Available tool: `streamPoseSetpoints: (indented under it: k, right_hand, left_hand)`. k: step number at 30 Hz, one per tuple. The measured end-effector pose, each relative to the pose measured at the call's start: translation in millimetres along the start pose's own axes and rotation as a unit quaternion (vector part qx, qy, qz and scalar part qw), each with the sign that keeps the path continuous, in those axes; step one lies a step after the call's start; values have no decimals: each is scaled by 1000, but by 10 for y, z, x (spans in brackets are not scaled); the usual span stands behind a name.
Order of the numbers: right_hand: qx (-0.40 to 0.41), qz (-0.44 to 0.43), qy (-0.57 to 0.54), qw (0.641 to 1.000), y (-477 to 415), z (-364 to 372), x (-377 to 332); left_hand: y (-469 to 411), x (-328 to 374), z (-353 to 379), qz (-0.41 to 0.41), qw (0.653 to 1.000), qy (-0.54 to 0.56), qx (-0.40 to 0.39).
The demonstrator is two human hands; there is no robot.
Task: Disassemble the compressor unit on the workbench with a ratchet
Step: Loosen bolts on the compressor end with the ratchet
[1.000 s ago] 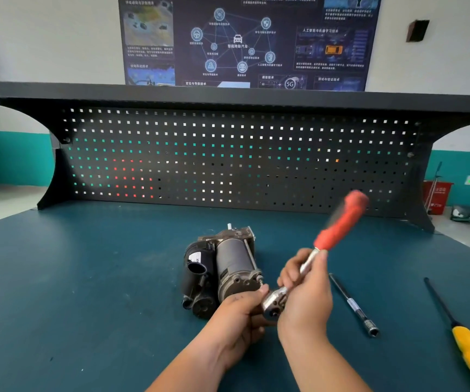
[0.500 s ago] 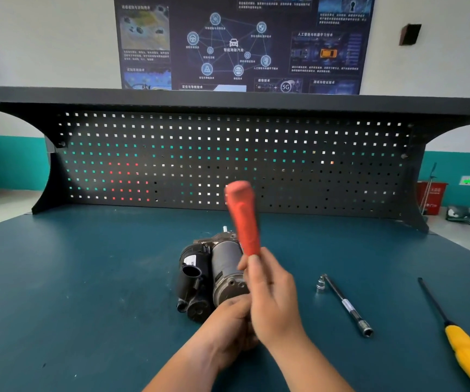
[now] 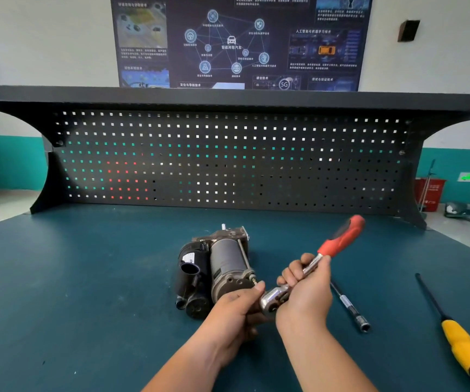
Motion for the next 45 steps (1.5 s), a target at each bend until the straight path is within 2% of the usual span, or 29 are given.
streamPoseSetpoints:
  k: [3, 6, 8, 10, 12, 13, 14, 15, 16, 19, 21, 22, 24, 26, 28, 31, 33, 36, 38, 40, 41, 42, 43, 45]
  right_hand:
    - [-66, -75, 56, 993, 63, 100, -48]
    - [-178, -202, 135, 954, 272, 238, -107]
    - [-263, -315, 204, 889, 469, 310, -109]
    - [-321, -445, 294, 783, 674, 368, -59]
    - [-329, -541, 356, 687, 803, 407, -5]
    - [-327, -566, 367, 662, 840, 419, 9]
    - [-324, -573, 370, 656, 850, 421, 19]
    - [-320, -563, 366, 668, 839, 415, 26]
    - [-316, -533, 355, 700, 806, 403, 22]
    - [-283, -355, 258, 853, 630, 347, -11]
    - [-205, -230, 164, 937, 459, 269, -49]
    - [-152, -174, 122, 965, 350, 208, -56]
    - [-59, -77, 51, 994, 156, 93, -61]
    - [-7, -6, 4, 1000, 39, 19, -39]
    - [-2, 9, -8, 1000, 11, 10, -23]
    - [-67, -81, 52, 993, 100, 107, -64]
    - [-141, -172, 111, 969, 224, 214, -90]
    - [-274, -288, 199, 896, 449, 318, -63]
    - [-345, -379, 281, 811, 629, 353, -6]
    - [-360, -456, 355, 732, 738, 371, 48]
    - [-352, -478, 374, 712, 761, 381, 63]
    - [-343, -483, 377, 712, 772, 384, 67]
    - [-334, -466, 361, 735, 760, 385, 62]
    - [-307, -367, 280, 833, 673, 354, 28]
  left_hand:
    - [-20, 21, -45, 10, 1000, -8, 5]
    - [-11, 32, -48, 21, 999, -24, -1]
    - [-14, 11, -36, 28, 999, -28, -15]
    - [8, 28, -16, 40, 999, -24, -26]
    - [-6, 82, -42, 81, 997, -12, -4]
    - [8, 114, -44, 95, 995, -2, 1]
    - [25, 134, -38, 96, 995, 16, -3]
    - [38, 145, -35, 94, 995, 28, -9]
    - [47, 143, -26, 88, 995, 36, -23]
    - [20, 56, -39, 48, 999, 14, -21]
    - [4, 42, -43, 32, 999, 24, -10]
    - [-7, 34, -29, 29, 999, 24, -5]
    - [-8, 38, -13, 26, 999, 19, 0]
    - [-14, 25, -14, 28, 1000, 11, 4]
    - [-10, 14, -21, 22, 1000, 7, 4]
    - [14, -9, -26, 0, 1000, 26, 3]
    - [16, -17, -37, -8, 1000, 24, -1]
    - [7, -36, -40, -10, 1000, 12, -7]
    - [33, -6, -31, -2, 1000, 21, -14]
    - [67, 50, -6, 14, 998, 55, -36]
    - [83, 75, 4, 23, 996, 66, -47]
    - [87, 82, 3, 29, 996, 69, -51]
    - [81, 75, -16, 27, 997, 64, -45]
    - [49, 32, -52, 16, 999, 47, -20]
Point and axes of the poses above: each hand's wrist, its own y-axis away from the middle knuckle, its own z-axis out of the palm, x = y × z, the point moved 7 cm from there along -y, towards the middle knuckle, and after that the axes turned 15 degrees about x, right-handed, at the moved point
